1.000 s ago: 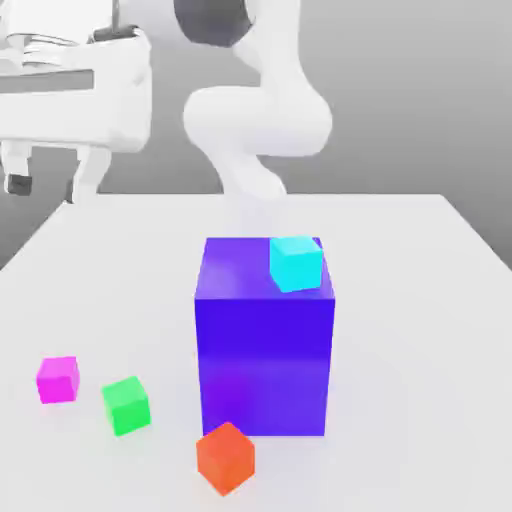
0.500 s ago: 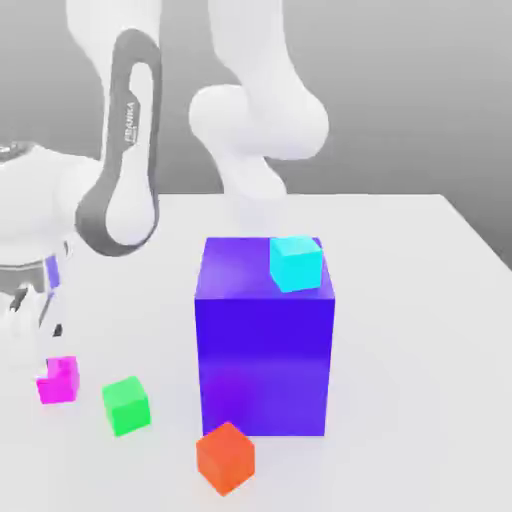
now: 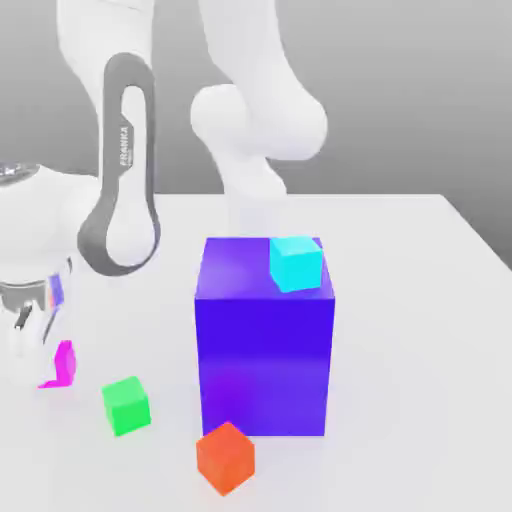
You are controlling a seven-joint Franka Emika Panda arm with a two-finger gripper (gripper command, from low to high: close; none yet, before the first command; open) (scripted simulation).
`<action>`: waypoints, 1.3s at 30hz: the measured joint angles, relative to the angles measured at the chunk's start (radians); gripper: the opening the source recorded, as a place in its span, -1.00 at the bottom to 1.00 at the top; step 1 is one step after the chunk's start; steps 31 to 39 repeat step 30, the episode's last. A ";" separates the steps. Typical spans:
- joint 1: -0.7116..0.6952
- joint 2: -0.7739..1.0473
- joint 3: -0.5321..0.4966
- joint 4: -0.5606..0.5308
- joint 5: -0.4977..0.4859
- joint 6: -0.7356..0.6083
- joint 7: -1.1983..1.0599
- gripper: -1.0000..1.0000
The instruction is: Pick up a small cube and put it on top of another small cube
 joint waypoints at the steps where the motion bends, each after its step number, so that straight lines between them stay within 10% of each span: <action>1: 0.009 -0.022 0.001 -0.005 -0.003 -0.016 0.034 -1.00; 18: 0.165 -0.233 0.115 -0.076 -0.083 -0.151 0.913 -1.00; 27: 0.164 -0.035 0.127 -0.068 -0.074 0.038 0.952 -1.00; 28: 0.163 -0.020 0.130 -0.068 -0.069 0.052 0.948 1.00; 39: 0.163 -0.020 0.130 -0.068 -0.069 0.052 0.948 1.00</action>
